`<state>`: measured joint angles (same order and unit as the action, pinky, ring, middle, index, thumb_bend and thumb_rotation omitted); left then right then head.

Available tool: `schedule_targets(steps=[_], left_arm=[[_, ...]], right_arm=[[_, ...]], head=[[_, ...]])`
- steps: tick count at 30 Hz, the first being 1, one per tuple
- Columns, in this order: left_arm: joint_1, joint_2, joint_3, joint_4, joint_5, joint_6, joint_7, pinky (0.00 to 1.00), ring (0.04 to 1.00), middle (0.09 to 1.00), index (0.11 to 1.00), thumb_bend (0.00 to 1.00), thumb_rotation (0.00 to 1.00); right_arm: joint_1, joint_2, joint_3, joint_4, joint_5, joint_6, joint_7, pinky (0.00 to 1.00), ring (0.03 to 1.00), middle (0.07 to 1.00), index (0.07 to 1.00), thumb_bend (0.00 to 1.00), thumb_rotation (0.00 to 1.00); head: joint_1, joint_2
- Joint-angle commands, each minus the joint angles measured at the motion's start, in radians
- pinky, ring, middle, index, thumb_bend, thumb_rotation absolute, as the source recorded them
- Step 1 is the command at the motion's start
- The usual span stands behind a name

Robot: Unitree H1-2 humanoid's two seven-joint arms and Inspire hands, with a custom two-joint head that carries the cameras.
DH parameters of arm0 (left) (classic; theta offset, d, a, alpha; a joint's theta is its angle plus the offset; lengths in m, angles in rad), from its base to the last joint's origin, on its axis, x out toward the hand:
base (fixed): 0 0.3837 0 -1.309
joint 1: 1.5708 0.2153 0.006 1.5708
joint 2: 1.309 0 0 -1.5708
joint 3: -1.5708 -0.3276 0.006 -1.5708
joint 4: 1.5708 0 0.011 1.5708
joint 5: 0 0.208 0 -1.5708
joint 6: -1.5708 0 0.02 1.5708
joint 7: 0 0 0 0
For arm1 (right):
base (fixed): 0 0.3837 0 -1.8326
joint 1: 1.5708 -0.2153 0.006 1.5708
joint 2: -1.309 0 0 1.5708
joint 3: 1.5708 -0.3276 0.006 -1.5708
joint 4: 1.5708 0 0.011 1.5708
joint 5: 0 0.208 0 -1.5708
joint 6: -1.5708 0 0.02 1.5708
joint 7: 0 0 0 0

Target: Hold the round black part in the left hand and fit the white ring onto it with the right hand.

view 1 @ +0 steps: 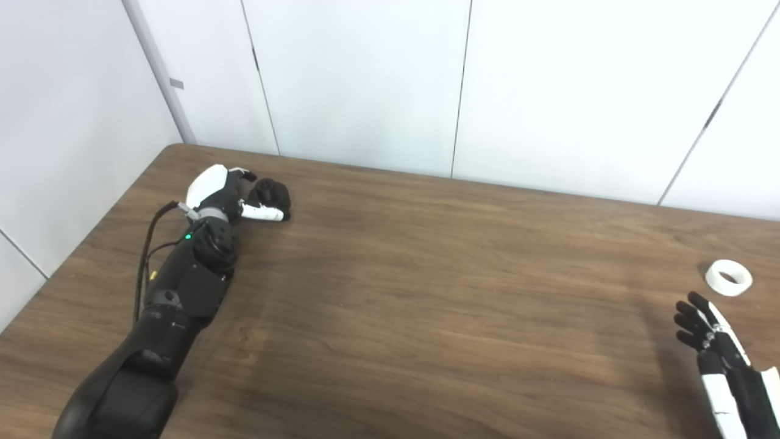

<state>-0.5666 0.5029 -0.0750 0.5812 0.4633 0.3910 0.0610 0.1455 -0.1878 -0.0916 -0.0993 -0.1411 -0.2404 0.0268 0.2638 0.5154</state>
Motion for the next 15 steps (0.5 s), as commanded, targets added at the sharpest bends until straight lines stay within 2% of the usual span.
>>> schedule_targets(steps=[1,3,8,9,10,11,15], left_arm=[[-0.053,0.035,-0.002,-0.017,0.013,-0.002,0.012,1.0,0.995,0.934,0.804,0.83,0.17],[-0.052,0.035,-0.004,-0.019,0.014,-0.004,0.013,1.0,0.992,0.931,0.783,0.83,0.18],[-0.052,0.028,0.009,-0.014,-0.008,-0.024,0.018,1.0,0.99,0.911,0.643,0.8,0.14],[-0.051,0.027,0.012,-0.011,-0.013,-0.031,0.023,1.0,0.986,0.901,0.57,0.66,0.11],[-0.05,0.024,0.018,-0.009,-0.021,-0.041,0.026,1.0,0.984,0.892,0.524,0.58,0.08],[-0.049,0.021,0.024,-0.007,-0.029,-0.051,0.029,1.0,0.98,0.878,0.503,0.55,0.07],[-0.039,0.016,0.037,-0.002,-0.058,-0.103,0.039,0.98,0.948,0.827,0.486,0.52,0.05]], right_arm=[[0.081,0.035,0.017,0.082,0.005,-0.003,-0.015,0.84,0.872,0.889,0.913,0.59,1.0],[0.081,0.036,0.017,0.083,0.007,-0.004,-0.015,0.84,0.87,0.889,0.912,0.59,1.0],[0.08,0.036,0.015,0.084,0.002,-0.006,-0.019,0.84,0.866,0.888,0.909,0.58,1.0],[0.08,0.035,0.016,0.084,-0.003,-0.005,-0.021,0.84,0.865,0.885,0.908,0.57,1.0],[0.081,0.035,0.016,0.083,-0.004,-0.003,-0.021,0.84,0.863,0.883,0.907,0.58,1.0],[0.081,0.036,0.016,0.081,-0.005,-0.002,-0.021,0.84,0.864,0.881,0.908,0.58,1.0],[0.083,0.037,0.015,0.081,-0.003,0.001,-0.021,0.84,0.867,0.882,0.907,0.59,1.0]], head=[[0.0,0.001],[-0.001,0.001],[-0.001,0.001],[-0.001,0.001],[-0.001,0.001],[-0.001,0.001],[-0.003,-0.002]])
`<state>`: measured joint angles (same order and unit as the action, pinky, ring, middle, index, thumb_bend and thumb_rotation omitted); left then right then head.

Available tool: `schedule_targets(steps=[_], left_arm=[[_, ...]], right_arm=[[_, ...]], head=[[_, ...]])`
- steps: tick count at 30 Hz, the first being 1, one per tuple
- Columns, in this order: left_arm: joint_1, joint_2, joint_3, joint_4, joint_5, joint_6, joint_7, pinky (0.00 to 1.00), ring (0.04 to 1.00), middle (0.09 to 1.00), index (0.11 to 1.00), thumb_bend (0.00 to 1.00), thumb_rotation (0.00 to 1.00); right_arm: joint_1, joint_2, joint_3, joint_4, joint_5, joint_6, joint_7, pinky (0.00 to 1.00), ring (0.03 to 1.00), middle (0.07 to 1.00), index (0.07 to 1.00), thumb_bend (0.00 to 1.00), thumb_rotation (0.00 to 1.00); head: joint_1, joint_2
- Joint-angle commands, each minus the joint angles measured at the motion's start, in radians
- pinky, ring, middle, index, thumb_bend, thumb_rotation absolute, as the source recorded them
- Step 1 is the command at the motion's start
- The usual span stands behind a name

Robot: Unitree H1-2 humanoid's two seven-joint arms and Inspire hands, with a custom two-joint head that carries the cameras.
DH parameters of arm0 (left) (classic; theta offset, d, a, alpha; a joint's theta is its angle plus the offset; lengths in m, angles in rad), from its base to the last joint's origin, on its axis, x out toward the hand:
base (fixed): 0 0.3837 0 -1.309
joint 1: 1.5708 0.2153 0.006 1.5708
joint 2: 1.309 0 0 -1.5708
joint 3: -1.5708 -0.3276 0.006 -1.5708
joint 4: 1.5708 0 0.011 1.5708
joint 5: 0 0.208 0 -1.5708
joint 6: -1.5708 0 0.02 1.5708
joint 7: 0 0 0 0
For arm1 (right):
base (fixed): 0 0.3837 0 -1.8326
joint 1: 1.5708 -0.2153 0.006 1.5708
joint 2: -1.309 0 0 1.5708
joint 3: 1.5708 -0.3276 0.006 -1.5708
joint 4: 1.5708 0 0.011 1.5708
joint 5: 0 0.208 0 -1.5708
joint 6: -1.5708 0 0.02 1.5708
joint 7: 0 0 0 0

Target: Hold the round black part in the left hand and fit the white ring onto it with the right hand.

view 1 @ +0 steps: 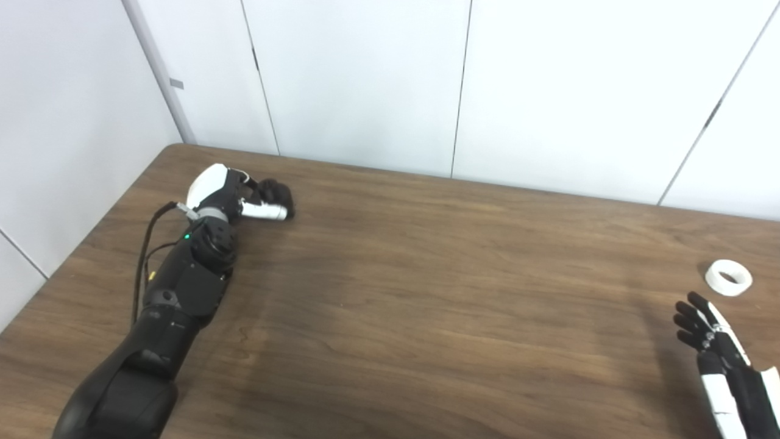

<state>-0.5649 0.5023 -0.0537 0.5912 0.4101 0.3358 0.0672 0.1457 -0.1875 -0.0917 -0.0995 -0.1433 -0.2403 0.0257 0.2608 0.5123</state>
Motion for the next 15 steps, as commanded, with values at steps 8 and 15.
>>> schedule_targets(steps=[8,15], left_arm=[[-0.031,0.005,0.026,-0.005,-0.03,-0.091,0.048,0.87,0.884,0.805,0.486,0.52,0.05],[-0.009,0.01,0.021,-0.028,-0.025,-0.128,0.069,0.82,0.855,0.783,0.485,0.52,0.05]], right_arm=[[0.083,0.036,0.016,0.08,-0.009,0.002,-0.025,0.84,0.867,0.87,0.883,0.59,1.0],[0.084,0.036,0.019,0.078,-0.017,0.007,-0.03,0.83,0.863,0.864,0.872,0.6,1.0]], head=[[-0.002,-0.002],[-0.004,0.002]])
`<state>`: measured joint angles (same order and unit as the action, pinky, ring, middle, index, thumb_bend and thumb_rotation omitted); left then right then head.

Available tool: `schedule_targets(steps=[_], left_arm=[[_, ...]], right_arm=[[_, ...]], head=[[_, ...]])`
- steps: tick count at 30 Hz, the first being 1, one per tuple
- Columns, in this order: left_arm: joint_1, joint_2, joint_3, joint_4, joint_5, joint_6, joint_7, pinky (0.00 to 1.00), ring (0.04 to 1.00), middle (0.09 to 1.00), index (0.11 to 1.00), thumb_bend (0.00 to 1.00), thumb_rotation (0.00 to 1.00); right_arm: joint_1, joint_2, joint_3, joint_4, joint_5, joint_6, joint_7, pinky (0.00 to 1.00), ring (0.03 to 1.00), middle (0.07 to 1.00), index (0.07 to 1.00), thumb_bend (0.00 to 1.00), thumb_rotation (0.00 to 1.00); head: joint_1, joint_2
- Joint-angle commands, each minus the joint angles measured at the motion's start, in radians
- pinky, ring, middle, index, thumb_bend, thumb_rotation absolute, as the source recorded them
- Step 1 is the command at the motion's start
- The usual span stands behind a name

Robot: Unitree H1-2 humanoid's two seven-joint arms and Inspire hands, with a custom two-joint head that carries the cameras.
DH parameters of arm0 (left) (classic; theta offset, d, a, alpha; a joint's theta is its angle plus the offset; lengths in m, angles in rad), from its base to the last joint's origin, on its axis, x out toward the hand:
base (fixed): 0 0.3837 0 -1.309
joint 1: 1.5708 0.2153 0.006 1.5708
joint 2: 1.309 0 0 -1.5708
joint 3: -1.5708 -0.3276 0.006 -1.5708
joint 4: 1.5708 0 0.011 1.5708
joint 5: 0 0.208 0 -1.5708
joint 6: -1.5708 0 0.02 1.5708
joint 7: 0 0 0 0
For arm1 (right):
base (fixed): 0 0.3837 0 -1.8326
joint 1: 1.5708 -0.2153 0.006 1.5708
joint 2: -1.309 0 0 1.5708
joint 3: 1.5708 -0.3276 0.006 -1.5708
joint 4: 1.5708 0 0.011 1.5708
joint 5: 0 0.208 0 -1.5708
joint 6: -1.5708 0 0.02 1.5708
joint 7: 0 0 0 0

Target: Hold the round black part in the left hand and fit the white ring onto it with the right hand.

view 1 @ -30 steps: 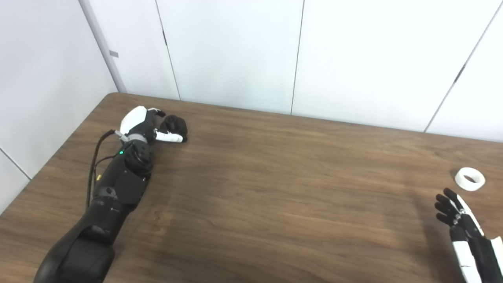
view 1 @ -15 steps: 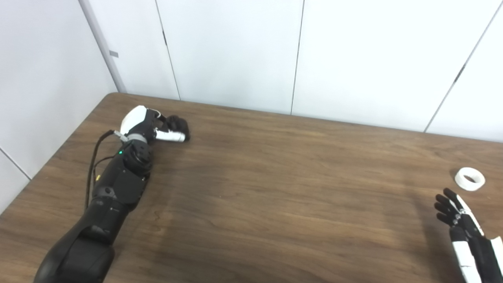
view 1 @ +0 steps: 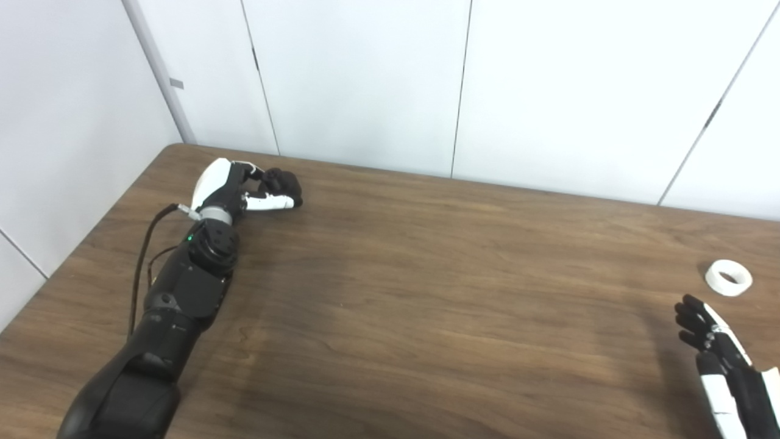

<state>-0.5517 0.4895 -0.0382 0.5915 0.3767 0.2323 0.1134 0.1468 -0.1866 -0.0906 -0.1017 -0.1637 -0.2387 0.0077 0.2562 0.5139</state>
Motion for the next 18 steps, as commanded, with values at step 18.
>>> schedule_targets(steps=[18], left_arm=[[0.208,0.012,-0.094,-0.645,0.156,0.132,-0.146,0.85,0.909,0.772,0.485,0.52,0.05]], right_arm=[[0.084,0.047,0.034,0.07,-0.016,-0.007,-0.024,0.83,0.85,0.858,0.878,0.62,1.0]], head=[[-0.043,0.023]])
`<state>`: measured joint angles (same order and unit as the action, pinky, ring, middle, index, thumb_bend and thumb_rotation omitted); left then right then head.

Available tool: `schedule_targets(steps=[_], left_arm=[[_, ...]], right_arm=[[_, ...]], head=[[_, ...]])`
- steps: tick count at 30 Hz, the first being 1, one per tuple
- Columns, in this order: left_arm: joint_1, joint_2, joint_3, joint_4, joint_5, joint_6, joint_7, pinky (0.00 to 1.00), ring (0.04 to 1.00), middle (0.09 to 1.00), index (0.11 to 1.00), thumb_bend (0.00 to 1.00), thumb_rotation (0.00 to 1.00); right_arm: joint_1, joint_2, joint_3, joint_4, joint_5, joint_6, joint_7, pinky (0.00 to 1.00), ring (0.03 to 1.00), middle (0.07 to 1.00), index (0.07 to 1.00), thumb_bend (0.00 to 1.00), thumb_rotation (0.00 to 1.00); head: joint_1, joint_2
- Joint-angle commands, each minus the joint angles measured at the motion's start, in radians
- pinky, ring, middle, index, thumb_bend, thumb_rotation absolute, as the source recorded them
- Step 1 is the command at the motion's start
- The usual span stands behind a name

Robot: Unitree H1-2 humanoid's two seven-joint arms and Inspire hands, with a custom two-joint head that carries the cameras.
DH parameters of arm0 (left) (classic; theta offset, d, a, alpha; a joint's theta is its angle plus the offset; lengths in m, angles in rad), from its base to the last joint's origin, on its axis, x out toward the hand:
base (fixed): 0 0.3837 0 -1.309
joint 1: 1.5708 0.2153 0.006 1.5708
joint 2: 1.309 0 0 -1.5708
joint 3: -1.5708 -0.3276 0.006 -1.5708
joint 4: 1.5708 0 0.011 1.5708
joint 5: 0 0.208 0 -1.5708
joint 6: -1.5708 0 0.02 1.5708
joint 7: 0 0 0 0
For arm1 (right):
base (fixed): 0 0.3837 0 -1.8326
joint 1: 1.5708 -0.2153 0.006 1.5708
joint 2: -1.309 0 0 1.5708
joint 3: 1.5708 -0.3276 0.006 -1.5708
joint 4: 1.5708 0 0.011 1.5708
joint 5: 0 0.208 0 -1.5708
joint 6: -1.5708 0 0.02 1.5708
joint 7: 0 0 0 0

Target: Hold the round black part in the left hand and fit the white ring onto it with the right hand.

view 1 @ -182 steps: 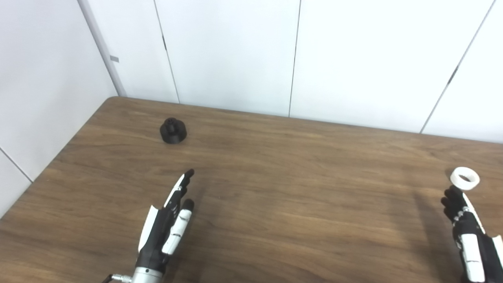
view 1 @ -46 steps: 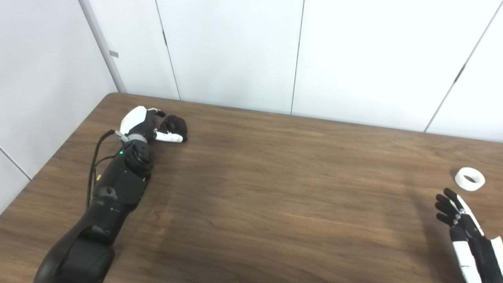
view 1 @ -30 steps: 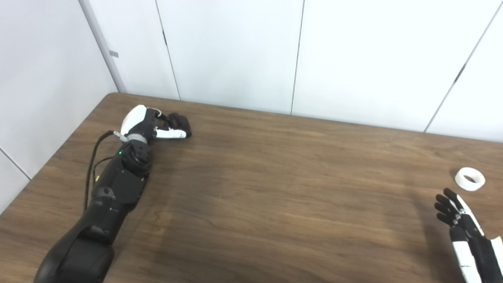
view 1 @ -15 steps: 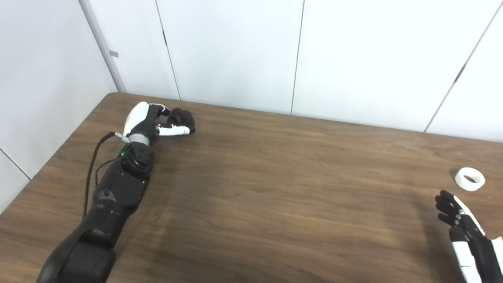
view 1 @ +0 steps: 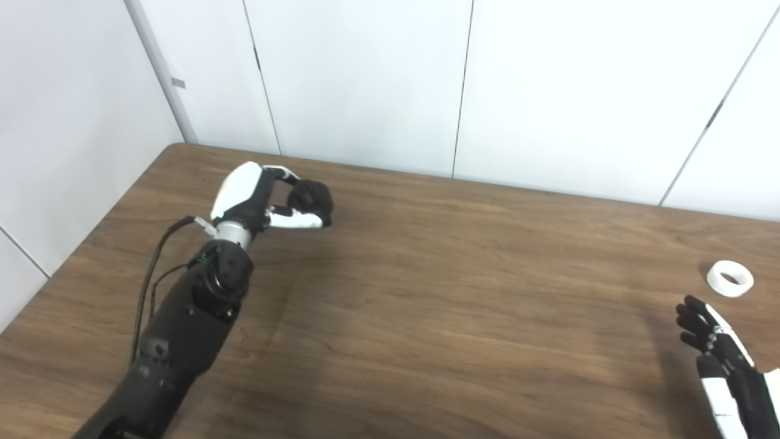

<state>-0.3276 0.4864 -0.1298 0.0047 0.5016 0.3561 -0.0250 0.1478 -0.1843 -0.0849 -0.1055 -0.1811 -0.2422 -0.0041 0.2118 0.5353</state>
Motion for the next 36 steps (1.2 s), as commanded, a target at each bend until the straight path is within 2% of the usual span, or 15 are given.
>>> schedule_targets(steps=[1,6,9,13,20,27,36], left_arm=[[-0.003,0.013,-0.015,-0.095,0.048,0.013,-0.02,0.85,0.905,0.77,0.485,0.52,0.05],[0.051,-0.026,-0.067,-0.228,0.132,0.032,-0.054,0.88,0.881,0.76,0.484,0.52,0.05],[0.087,-0.049,-0.122,-0.279,0.216,0.004,-0.059,0.98,0.876,0.757,0.485,0.52,0.05],[0.127,-0.073,-0.184,-0.314,0.314,-0.037,-0.066,1.0,0.878,0.764,0.486,0.52,0.05],[0.185,-0.13,-0.234,-0.368,0.41,-0.092,-0.085,1.0,0.884,0.765,0.486,0.52,0.05],[0.248,-0.176,-0.27,-0.39,0.458,-0.178,-0.093,1.0,0.875,0.757,0.484,0.52,0.05],[0.323,-0.223,-0.295,-0.38,0.476,-0.23,-0.121,1.0,0.873,0.758,0.485,0.52,0.05]], right_arm=[[0.083,0.045,0.03,0.074,0.001,-0.008,-0.011,0.82,0.849,0.86,0.877,0.62,1.0],[0.087,0.057,0.036,0.061,-0.011,0.008,-0.016,0.81,0.847,0.861,0.876,0.63,1.0],[0.09,0.065,0.039,0.048,-0.019,0.019,-0.02,0.81,0.846,0.86,0.874,0.64,1.0],[0.095,0.071,0.048,0.034,-0.04,0.019,-0.023,0.8,0.843,0.861,0.871,0.64,1.0],[0.106,0.1,0.061,-0.003,-0.069,0.04,-0.027,0.81,0.849,0.862,0.872,0.59,1.0],[0.11,0.132,0.093,-0.066,-0.11,0.103,-0.039,0.82,0.856,0.863,0.879,0.55,1.0],[0.102,0.14,0.149,-0.131,-0.137,0.202,-0.081,0.82,0.86,0.872,0.888,0.52,1.0]], head=[[-0.005,0.004],[-0.026,0.014],[-0.045,0.026],[-0.086,0.047],[-0.149,0.084],[-0.222,0.13],[-0.274,0.18]])
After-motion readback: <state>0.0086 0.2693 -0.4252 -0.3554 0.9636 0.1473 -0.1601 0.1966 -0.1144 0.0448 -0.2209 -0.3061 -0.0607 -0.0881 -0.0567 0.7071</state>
